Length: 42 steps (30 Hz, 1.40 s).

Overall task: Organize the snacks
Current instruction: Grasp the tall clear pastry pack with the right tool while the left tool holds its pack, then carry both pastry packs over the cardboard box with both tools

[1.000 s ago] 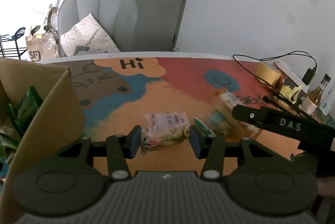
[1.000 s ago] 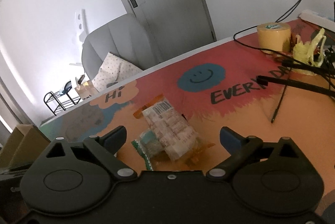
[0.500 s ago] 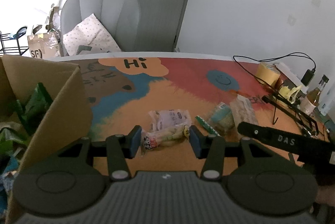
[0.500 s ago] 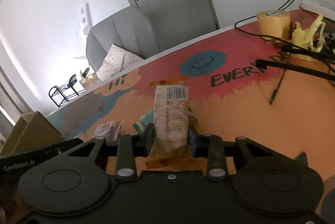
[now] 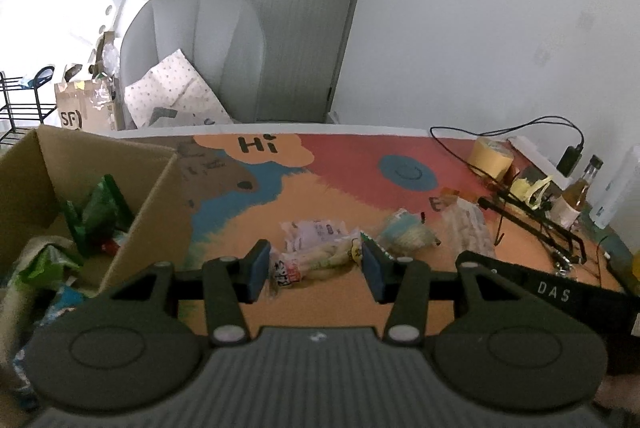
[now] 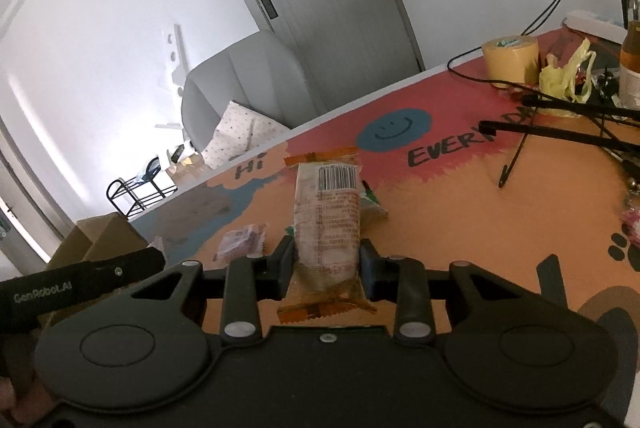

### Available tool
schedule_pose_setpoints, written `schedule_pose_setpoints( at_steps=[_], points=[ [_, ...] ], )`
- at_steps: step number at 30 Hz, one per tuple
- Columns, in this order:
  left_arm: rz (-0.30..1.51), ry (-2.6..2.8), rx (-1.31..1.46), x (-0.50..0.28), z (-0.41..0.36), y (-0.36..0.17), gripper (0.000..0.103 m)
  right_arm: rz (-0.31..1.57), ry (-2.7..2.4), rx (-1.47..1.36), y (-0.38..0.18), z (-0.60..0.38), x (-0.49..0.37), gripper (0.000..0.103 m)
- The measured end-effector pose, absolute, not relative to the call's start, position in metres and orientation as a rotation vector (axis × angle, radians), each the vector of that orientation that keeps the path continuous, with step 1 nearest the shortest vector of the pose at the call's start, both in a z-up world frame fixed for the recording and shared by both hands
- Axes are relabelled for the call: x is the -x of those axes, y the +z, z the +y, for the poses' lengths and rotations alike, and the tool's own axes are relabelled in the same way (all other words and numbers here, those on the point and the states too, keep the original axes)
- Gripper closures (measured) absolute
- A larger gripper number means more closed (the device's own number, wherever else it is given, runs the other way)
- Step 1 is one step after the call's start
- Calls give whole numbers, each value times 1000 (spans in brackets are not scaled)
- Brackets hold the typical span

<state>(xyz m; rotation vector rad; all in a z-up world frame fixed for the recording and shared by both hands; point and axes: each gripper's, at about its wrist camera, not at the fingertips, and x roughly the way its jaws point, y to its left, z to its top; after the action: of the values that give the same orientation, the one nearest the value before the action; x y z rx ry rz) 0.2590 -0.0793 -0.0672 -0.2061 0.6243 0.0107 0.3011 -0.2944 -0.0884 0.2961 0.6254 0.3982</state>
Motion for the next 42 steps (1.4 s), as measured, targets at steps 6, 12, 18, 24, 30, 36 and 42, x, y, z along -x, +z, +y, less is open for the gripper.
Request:
schedule_pose_setpoints(
  at_steps=[6,12,18,24,30,36,42],
  points=[
    [590,16,209,-246,-72,-54,55,598,413,-290,-77,-287,-287,71],
    [559,25,209,-232,-63,-42,55,576,429,-290,-68,-279,-275,71],
    [527,37,213,-221,-51,-31,55,556,445,-282,-57,-267,-264,71],
    [504,49,224,-213,-36,-23,55,536,461,-272,-46,-256,-255,71],
    [493,64,238,-207,-21,-20,55,526,479,-260,-39,-242,-251,71],
    [487,90,256,-200,-2,-20,55,531,504,-258,-37,-226,-250,71],
    [487,124,276,-195,22,-23,54,525,533,-227,-33,-203,-246,71]
  ],
)
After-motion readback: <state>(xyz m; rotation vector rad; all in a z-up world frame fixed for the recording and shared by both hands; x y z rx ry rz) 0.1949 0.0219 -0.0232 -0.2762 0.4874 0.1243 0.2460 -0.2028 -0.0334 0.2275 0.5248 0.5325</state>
